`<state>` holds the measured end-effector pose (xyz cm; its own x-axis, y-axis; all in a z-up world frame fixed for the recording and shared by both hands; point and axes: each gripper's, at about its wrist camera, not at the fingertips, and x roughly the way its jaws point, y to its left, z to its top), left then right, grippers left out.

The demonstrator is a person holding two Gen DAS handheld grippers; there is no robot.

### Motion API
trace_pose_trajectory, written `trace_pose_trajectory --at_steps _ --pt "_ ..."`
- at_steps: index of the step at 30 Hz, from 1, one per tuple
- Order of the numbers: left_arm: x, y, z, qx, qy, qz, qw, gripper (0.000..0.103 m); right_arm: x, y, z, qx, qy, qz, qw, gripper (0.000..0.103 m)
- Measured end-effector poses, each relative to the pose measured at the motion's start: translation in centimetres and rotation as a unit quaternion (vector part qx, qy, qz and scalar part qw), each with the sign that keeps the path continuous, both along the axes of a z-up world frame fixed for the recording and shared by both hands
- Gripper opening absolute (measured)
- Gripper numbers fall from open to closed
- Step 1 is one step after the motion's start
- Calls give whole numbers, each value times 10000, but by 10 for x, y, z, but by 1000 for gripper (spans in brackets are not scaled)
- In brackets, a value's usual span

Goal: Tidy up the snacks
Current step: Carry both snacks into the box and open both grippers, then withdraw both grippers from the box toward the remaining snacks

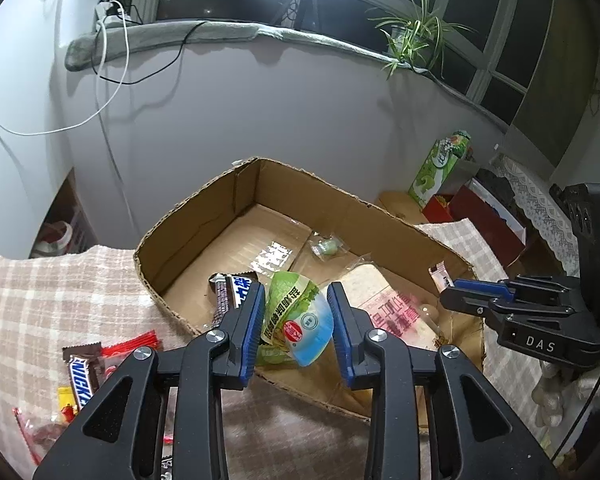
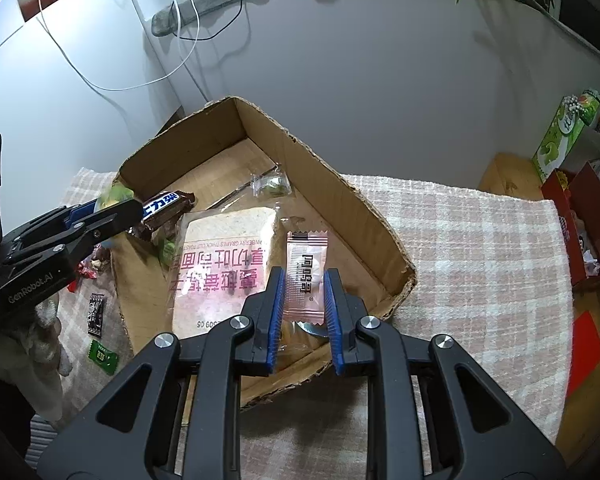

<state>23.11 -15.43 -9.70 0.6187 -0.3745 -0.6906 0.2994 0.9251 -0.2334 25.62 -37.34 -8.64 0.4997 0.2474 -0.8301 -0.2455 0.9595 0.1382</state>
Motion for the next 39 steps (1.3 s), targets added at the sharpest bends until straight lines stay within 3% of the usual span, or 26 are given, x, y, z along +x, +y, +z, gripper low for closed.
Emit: trace_pose_trajectory --at_steps 2,3,4,5,25,39 --pt "0 -2 0 38 3 -11 10000 34 -1 1 1 -18 -26 3 10000 31" --pt "0 -3 0 58 11 -30 10000 37 -2 2 1 -39 -65 6 10000 46" --pt "0 -5 0 74 19 -42 10000 50 -3 3 2 -60 -110 6 9999 57" --pt "0 -6 1 78 12 -45 10000 57 -4 3 3 -72 -150 4 9999 59" --pt "-20 22 19 -167 -139 191 9996 57 -38 28 28 -40 -376 199 9991 59" --pt "-62 81 38 -354 -366 591 9970 57 -87 79 44 43 -540 924 9943 60"
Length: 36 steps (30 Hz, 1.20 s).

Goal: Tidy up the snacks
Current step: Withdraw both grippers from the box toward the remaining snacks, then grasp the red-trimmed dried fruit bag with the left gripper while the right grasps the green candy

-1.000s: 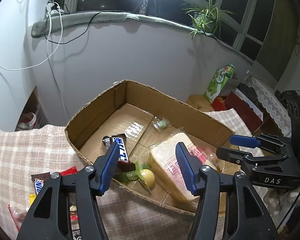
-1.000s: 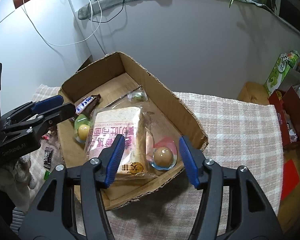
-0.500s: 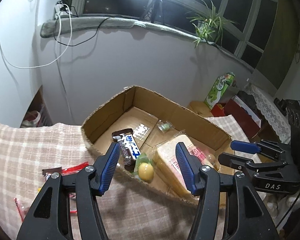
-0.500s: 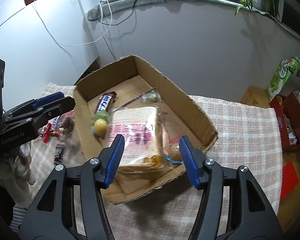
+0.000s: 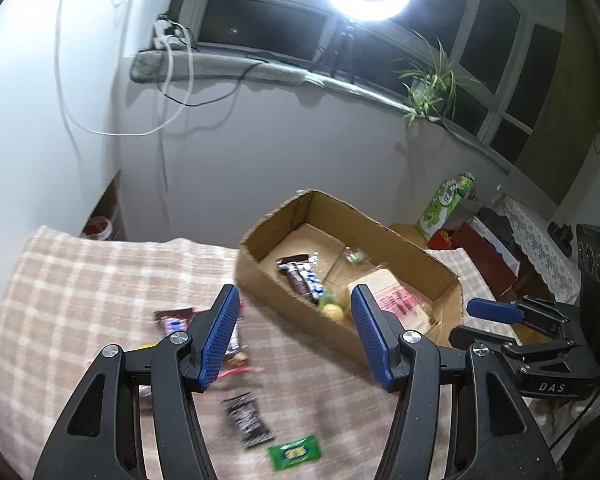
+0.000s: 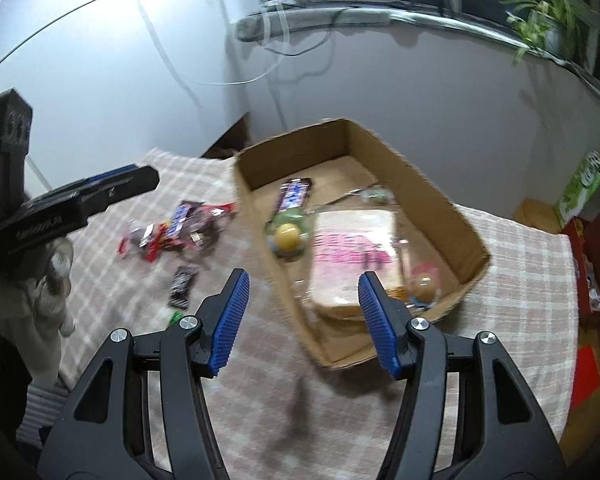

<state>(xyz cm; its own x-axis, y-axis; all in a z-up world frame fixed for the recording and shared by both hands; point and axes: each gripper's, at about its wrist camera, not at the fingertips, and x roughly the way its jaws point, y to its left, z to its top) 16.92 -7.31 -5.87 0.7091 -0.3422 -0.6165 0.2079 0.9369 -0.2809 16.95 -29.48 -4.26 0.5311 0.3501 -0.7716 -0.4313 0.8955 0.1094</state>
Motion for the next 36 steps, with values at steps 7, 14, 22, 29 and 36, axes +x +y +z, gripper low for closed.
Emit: trace_pose_trajectory --at_steps 7,14,22,29,36 --pt "-23 46 -1 -35 -7 372 9993 57 -17 33 -10 -183 80 528 9984 60" --pt "-38 92 -12 -93 123 773 9969 57 -36 71 -25 -571 101 1164 9915 59" --pt "-47 118 -34 -159 410 962 9944 57 -43 96 -53 -804 351 1534 9843 60" --pt "-47 109 -53 -40 573 764 9954 64 -46 114 -79 -1017 406 1722 9790 69" --pt "-43 99 -69 111 741 626 9952 64 -44 130 -94 -1505 92 2052 9670 69"
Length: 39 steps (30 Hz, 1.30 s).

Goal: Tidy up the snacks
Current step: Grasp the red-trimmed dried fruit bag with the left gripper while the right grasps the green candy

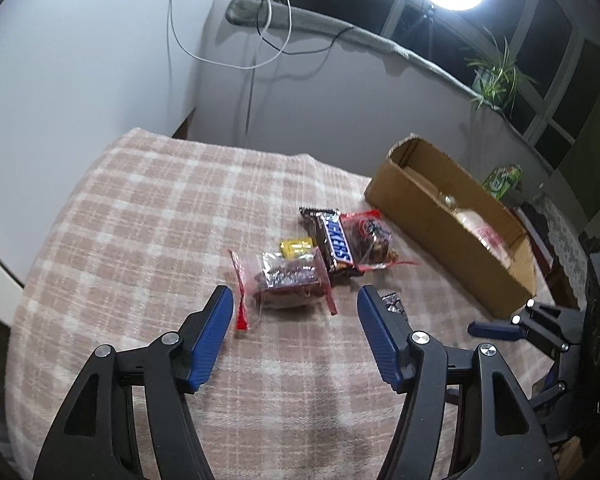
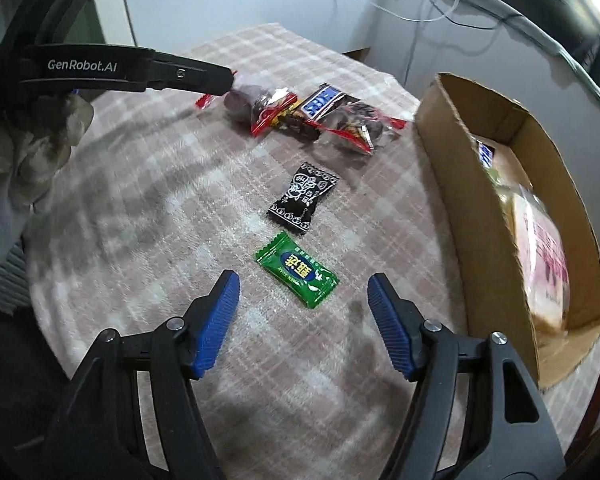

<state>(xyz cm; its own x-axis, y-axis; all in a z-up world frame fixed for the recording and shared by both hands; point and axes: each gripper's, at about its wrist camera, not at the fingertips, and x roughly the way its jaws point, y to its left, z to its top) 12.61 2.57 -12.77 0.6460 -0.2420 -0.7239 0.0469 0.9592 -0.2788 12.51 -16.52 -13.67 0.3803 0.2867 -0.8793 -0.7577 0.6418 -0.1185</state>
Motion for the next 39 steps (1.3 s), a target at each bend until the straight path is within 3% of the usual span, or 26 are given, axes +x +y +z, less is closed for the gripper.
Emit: trace_pose_trajectory --at_steps 8,17,30,34,37,39 --pt "9 -10 -13 193 137 -82 9997 68 15 7 -10 21 35 127 9999 68" --pt "34 -21 -27 625 215 10 9978 71 19 8 -14 299 419 206 9985 43" --pt "40 -9 -38 548 317 106 9979 70 18 8 -16 289 520 310 9978 35" --pt "39 -5 -37 492 278 115 9983 61 19 10 -17 367 565 285 9973 24" --pt "38 -2 -33 457 180 159 9987 49 18 10 -17 355 530 251 9976 24" --pt "37 1 -31 443 176 168 9987 48 19 8 -16 432 570 164 9973 24"
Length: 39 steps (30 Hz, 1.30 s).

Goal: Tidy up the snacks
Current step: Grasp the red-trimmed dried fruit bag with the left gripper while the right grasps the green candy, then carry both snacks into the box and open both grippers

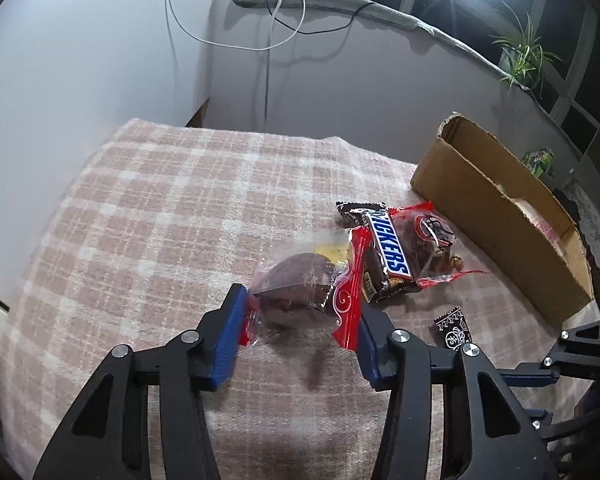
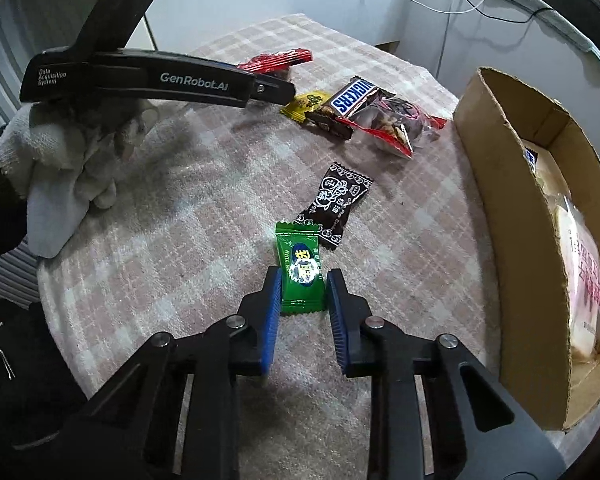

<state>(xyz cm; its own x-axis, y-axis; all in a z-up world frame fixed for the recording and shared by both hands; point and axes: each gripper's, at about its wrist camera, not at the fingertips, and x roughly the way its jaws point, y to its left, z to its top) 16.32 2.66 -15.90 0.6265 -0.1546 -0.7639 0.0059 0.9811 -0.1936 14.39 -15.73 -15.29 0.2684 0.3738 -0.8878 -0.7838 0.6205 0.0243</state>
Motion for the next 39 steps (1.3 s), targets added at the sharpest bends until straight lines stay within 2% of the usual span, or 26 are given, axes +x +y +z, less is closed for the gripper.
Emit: trace_pose_trajectory --at_steps 11,20,29,39 --pt "-11 4 12 -56 -208 88 9997 47 0 -30 14 396 32 -457 9982 23" --pt "-18 -5 32 -174 -435 -11 9989 47 -2 -62 44 780 -132 -841 9933 23" --pt "-8 -33 56 -237 -657 -285 9972 47 15 -114 78 1089 -351 -1472 9825 23" --pt "24 -86 75 -204 -812 -722 9939 47 52 -167 93 1125 -557 -2156 9684 23"
